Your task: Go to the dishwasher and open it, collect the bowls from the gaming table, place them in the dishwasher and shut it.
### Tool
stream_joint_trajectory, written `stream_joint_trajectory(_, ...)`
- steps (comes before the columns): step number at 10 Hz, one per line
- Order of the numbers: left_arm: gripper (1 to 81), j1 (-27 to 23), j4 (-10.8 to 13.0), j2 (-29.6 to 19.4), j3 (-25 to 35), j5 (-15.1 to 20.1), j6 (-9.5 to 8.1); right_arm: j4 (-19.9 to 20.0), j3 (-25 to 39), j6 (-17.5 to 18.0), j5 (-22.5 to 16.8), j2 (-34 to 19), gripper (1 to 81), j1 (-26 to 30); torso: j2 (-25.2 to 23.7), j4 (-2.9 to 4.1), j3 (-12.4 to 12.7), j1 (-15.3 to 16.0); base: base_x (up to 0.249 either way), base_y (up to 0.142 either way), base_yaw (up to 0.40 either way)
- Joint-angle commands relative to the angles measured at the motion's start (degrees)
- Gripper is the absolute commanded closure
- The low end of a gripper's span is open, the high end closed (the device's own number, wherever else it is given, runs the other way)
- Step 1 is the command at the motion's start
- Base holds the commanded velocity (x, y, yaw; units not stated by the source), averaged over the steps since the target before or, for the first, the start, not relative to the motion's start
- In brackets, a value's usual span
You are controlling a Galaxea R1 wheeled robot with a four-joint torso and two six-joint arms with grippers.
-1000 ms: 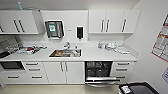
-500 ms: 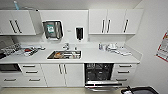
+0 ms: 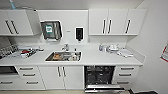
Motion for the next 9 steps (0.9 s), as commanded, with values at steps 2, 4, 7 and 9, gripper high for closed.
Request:
stream_joint_trajectory(2, 81.1, -1.99, -0.22, -1.01, 0.20, 1.11, -0.13, -0.50, 0.39, 0.02, -1.37, -0.88, 81.1, 1.68, 0.00, 0.00, -0.02, 0.00, 0.141, 0.000, 0.000)
stream_joint_trajectory(4, 81.1, -1.99, -0.22, -1.01, 0.20, 1.11, -0.13, -0.50, 0.39, 0.02, -1.37, -0.88, 81.1, 1.68, 0.00, 0.00, 0.00, -0.05, 0.141, 0.000, 0.000)
stream_joint_trajectory(7, 81.1, -1.99, -0.22, -1.10, 0.20, 1.11, -0.13, -0.50, 0.30, 0.02, -1.37, -0.88, 81.1, 1.59, 0.09, 0.00, -0.04, 0.04, 0.139, 0.000, 0.000)
stream_joint_trajectory(9, 81.1, -1.99, -0.22, -1.10, 0.20, 1.11, -0.13, -0.50, 0.30, 0.02, -1.37, -0.88, 81.1, 1.51, -0.05, 0.00, 0.00, -0.07, 0.136, 0.000, 0.000)
